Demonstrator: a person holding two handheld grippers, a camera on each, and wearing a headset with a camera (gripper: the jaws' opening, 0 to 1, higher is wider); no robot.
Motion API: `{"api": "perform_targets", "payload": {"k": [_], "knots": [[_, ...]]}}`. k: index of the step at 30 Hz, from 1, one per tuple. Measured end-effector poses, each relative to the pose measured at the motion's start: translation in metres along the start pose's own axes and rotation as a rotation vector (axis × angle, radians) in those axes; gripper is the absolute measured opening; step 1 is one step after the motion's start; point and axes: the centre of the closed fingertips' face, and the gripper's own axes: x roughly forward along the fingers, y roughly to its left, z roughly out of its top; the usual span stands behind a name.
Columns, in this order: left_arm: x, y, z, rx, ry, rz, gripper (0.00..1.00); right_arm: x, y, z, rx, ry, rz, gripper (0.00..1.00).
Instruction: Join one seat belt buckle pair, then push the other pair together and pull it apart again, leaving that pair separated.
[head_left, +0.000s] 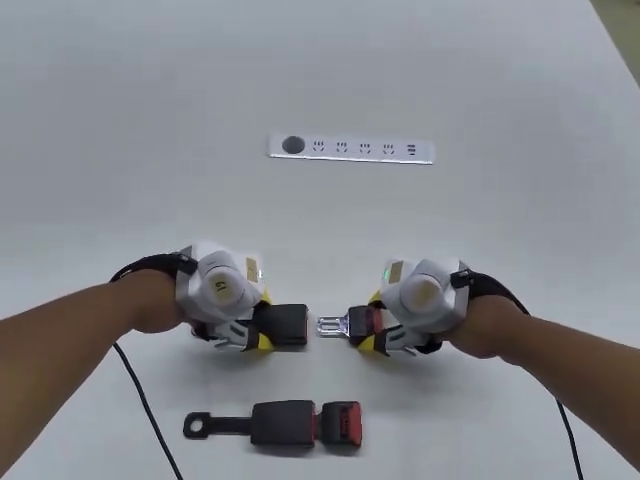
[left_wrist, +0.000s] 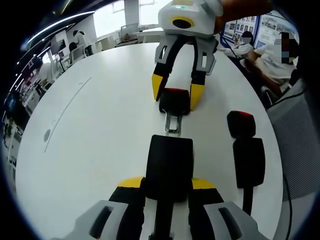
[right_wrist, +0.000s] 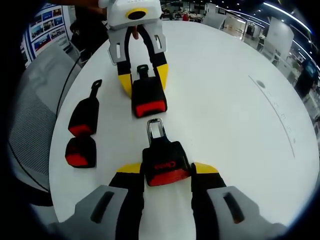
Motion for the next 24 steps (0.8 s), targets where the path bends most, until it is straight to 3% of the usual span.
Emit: {"api": "perform_targets", "payload": {"k": [14, 24], "knots": [[-0.001, -0.002, 0.002, 0.004, 0.002, 0.0, 0.34, 0.015, 0.008, 0.021, -0.016, -0.019, 0.01, 0.35], [0.002, 0.001, -0.001, 0.027, 0.006, -0.011, 0.34, 0.016, 0.006, 0.023, -0.003, -0.016, 0.01, 0.34]]}}
